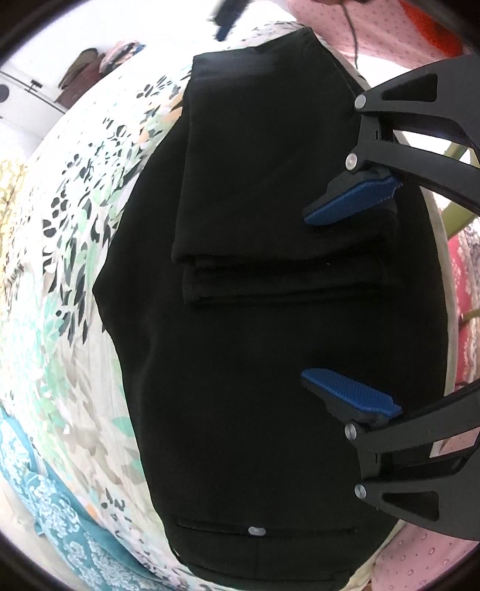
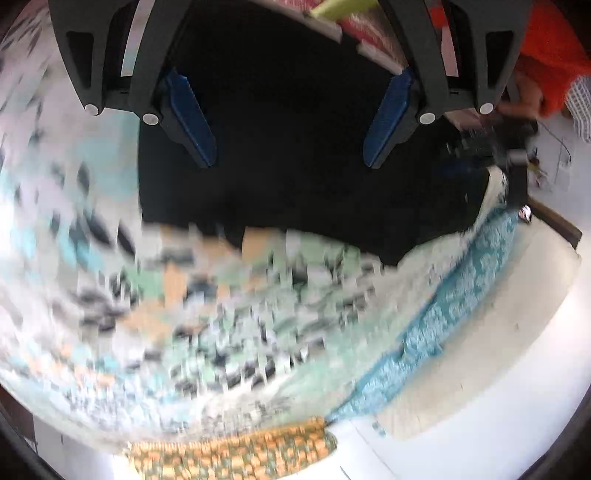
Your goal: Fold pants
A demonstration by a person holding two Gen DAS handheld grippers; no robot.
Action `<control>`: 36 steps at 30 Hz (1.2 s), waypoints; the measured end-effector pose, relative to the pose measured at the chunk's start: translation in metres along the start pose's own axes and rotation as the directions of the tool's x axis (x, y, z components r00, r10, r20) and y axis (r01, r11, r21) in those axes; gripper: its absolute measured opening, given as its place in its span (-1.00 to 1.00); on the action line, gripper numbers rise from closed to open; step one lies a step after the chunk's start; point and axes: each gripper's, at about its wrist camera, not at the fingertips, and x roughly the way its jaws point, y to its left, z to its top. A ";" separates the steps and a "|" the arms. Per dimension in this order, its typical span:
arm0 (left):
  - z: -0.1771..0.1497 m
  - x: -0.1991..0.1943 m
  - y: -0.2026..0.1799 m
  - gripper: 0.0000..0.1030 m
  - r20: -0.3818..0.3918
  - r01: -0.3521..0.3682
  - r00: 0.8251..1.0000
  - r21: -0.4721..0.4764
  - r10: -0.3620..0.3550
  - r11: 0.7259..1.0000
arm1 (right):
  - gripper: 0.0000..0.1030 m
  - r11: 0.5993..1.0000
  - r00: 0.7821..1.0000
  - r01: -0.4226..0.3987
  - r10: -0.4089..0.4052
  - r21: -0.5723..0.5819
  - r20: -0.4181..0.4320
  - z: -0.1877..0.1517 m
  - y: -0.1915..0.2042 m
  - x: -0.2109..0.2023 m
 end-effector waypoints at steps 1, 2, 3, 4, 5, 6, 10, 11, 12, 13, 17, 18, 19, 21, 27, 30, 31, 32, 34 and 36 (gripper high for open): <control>0.000 0.001 -0.001 0.65 0.001 -0.005 1.000 0.005 0.005 1.000 | 0.60 1.000 1.000 -0.008 0.008 0.019 -0.016 0.007 -0.006 0.009; 0.000 0.001 -0.001 0.65 0.002 -0.011 1.000 0.011 0.011 1.000 | 0.60 0.999 0.999 0.004 -0.002 0.042 -0.044 0.011 -0.012 0.021; -0.001 0.001 -0.002 0.65 0.003 -0.014 1.000 0.017 0.014 1.000 | 0.60 0.996 0.994 0.041 -0.034 0.074 -0.100 0.013 -0.024 0.038; -0.002 0.000 -0.002 0.66 0.004 -0.012 1.000 0.019 0.012 1.000 | 0.53 0.993 0.988 0.063 -0.048 0.100 -0.145 0.012 -0.030 0.051; -0.003 0.000 -0.001 0.66 0.005 -0.008 1.000 0.020 0.007 1.000 | 0.50 0.992 0.987 0.060 -0.042 0.113 -0.154 0.009 -0.036 0.056; -0.003 -0.001 0.000 0.66 0.006 -0.004 1.000 0.018 0.004 1.000 | 0.50 0.993 0.990 0.053 -0.039 0.105 -0.133 0.011 -0.035 0.051; -0.006 -0.002 0.003 0.67 0.010 0.003 1.000 0.006 -0.003 1.000 | 0.50 0.996 0.996 -0.003 0.011 0.093 -0.088 0.008 -0.023 0.012; -0.005 -0.002 0.003 0.68 0.008 0.001 1.000 0.008 -0.002 1.000 | 0.50 0.995 0.996 -0.021 0.029 0.097 -0.088 0.006 -0.019 0.003; -0.005 -0.001 0.002 0.71 0.005 0.000 1.000 0.010 0.000 1.000 | 0.50 0.994 0.993 -0.035 0.046 0.103 -0.105 -0.002 -0.015 -0.009; -0.004 0.000 0.001 0.72 0.003 -0.003 1.000 0.013 0.003 1.000 | 0.50 0.993 0.990 -0.048 0.062 0.109 -0.129 -0.010 -0.010 -0.017; -0.004 0.000 0.001 0.74 0.001 -0.010 1.000 0.020 0.010 1.000 | 0.50 0.978 0.967 -0.119 0.153 0.172 -0.202 -0.052 -0.006 -0.027; -0.004 0.000 0.001 0.74 0.001 -0.008 1.000 0.017 0.008 1.000 | 0.50 0.977 0.962 -0.096 0.140 0.190 -0.233 -0.063 -0.011 -0.022; -0.004 0.000 0.002 0.75 0.000 -0.005 1.000 0.015 0.005 1.000 | 0.50 0.978 0.958 -0.058 0.111 0.200 -0.266 -0.073 -0.017 -0.015; -0.004 0.000 0.002 0.76 -0.001 -0.003 1.000 0.015 0.003 1.000 | 0.42 0.971 0.957 -0.045 0.109 0.236 -0.267 -0.085 -0.027 -0.010; -0.006 -0.001 0.000 0.77 0.003 -0.012 1.000 0.017 0.012 1.000 | 0.45 0.965 0.984 -0.136 0.158 0.224 -0.085 -0.061 -0.017 -0.050; -0.005 0.001 -0.001 0.78 0.002 -0.017 1.000 0.014 0.017 1.000 | 0.46 0.986 0.992 -0.053 0.070 0.158 -0.104 -0.055 -0.011 -0.039; -0.005 0.001 -0.001 0.78 0.002 -0.019 1.000 0.015 0.019 1.000 | 0.46 0.990 0.993 -0.021 0.036 0.138 -0.112 -0.057 -0.009 -0.032; -0.005 0.001 -0.001 0.78 0.002 -0.020 1.000 0.016 0.020 1.000 | 0.46 0.993 0.993 0.003 0.012 0.119 -0.118 -0.057 -0.008 -0.026; -0.007 -0.001 0.000 0.78 0.003 -0.021 1.000 0.014 0.021 1.000 | 0.46 0.995 0.992 0.031 -0.018 0.098 -0.128 -0.062 -0.004 -0.016; -0.008 -0.002 0.001 0.79 0.004 -0.021 1.000 0.010 0.021 1.000 | 0.46 0.997 0.992 0.030 -0.022 0.068 -0.125 -0.067 -0.001 -0.013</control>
